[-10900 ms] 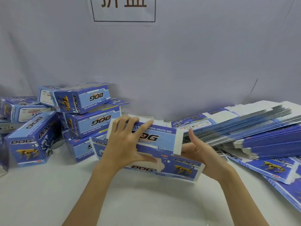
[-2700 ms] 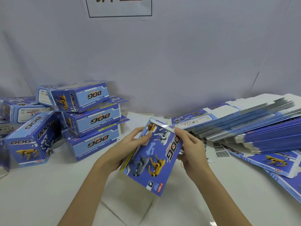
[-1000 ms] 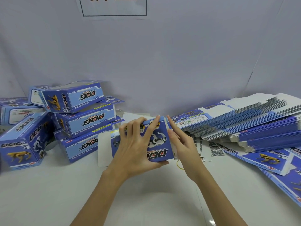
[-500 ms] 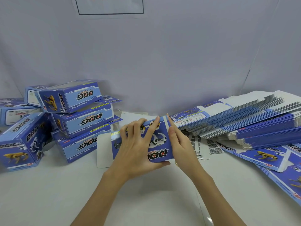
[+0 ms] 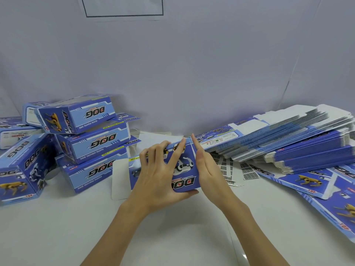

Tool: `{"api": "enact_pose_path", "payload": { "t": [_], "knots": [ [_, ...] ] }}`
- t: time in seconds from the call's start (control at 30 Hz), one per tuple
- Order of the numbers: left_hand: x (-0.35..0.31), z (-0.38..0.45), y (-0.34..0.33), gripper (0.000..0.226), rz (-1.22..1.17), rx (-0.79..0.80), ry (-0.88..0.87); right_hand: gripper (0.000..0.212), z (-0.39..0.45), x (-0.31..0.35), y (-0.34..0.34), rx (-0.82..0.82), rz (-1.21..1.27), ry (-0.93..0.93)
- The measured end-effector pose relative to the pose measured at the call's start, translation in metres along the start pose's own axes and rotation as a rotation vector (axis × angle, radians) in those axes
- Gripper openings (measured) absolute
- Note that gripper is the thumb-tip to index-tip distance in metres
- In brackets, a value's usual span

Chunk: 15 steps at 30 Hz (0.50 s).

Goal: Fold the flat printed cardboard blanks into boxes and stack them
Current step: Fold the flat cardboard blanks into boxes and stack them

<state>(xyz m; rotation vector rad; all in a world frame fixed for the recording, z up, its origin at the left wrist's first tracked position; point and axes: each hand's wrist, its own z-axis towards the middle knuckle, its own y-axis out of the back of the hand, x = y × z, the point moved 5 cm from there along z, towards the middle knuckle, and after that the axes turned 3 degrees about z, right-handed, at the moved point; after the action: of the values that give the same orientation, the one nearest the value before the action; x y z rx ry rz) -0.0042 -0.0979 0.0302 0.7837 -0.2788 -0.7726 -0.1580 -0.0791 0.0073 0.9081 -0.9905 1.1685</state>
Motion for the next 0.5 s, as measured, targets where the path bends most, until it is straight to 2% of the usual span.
{"api": "enact_pose_path", "payload": {
  "t": [0.13, 0.23, 0.27, 0.33, 0.5],
  "knots": [
    [-0.002, 0.001, -0.001, 0.118, 0.023, 0.039, 0.005, 0.041, 0.002, 0.002, 0.005, 0.000, -0.028, -0.007],
    [0.000, 0.003, 0.003, 0.118, 0.015, 0.060, 0.040, 0.059, 0.003, 0.002, 0.007, -0.025, 0.076, -0.093],
    [0.002, 0.004, 0.005, 0.119, 0.006, 0.061, 0.063, 0.058, 0.002, 0.002, 0.007, -0.012, 0.110, -0.093],
    [0.012, 0.005, 0.008, 0.120, -0.048, 0.067, 0.135, 0.041, -0.001, 0.006, 0.004, 0.006, 0.156, -0.046],
    [0.037, 0.005, 0.015, 0.120, -0.167, 0.075, 0.280, 0.042, -0.008, 0.015, -0.008, 0.042, 0.160, 0.033]
  ]
}}
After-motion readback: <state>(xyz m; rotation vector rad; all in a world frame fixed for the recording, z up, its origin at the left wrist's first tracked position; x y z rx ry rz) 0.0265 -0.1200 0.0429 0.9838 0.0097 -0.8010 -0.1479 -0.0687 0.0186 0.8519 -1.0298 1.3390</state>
